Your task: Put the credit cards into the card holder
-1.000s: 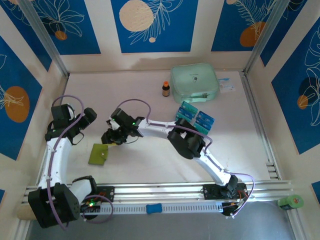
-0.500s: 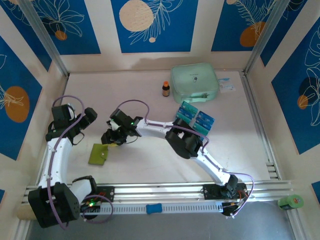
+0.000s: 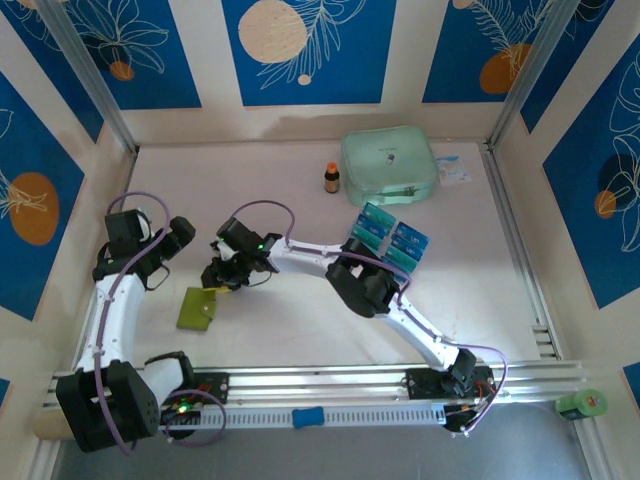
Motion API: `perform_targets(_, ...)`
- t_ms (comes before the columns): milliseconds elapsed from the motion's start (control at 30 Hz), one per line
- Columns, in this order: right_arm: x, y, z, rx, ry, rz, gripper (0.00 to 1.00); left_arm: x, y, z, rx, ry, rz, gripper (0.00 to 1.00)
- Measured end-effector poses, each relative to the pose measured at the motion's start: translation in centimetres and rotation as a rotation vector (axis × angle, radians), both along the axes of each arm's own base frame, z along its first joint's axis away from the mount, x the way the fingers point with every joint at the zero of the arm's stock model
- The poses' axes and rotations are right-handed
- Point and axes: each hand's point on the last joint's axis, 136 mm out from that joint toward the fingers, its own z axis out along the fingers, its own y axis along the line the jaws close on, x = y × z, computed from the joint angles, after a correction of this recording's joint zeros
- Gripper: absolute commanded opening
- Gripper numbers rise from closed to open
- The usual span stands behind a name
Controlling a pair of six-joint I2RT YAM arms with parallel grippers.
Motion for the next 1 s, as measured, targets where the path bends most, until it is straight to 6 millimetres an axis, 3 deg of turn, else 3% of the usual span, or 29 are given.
perform_targets(167, -0.1, 0.0, -0.3, -0.003, 0.016, -0.001, 0.01, 0.0, 0.0, 0.0, 0.0, -0.002, 0.0, 1.0)
perform_targets(400, -0.2, 0.0, -0.5, 0.025, 0.029, -0.001, 0.0, 0.1, 0.0, 0.0, 0.001, -0.004, 0.0, 1.0)
perform_targets(567, -0.4, -2.9, 0.0, 0.022, 0.06, -0.002, 0.0, 0.3, -0.5, 0.3, -0.02, -0.023, -0.024, 1.0)
perform_targets(667, 0.8, -5.8, 2.6, 0.049, 0.052, -0.013, 0.0, 0.7, -1.4, 0.8, -0.057, -0.058, -0.062, 1.0)
perform_targets(800, 4.1, -10.4, 8.9, 0.141, -0.019, -0.046, 0.0, 1.2, -3.2, 2.3, -0.121, -0.131, -0.13, 1.0)
perform_targets(900, 6.5, -14.0, 13.9, 0.227, -0.101, -0.067, 0.0, 1.5, -5.3, 3.7, -0.157, -0.189, -0.207, 1.0)
perform_targets(1000, 7.8, -17.6, 17.7, 0.289, -0.168, -0.076, 0.0, 1.5, -8.7, 4.9, -0.19, -0.23, -0.327, 1.0)
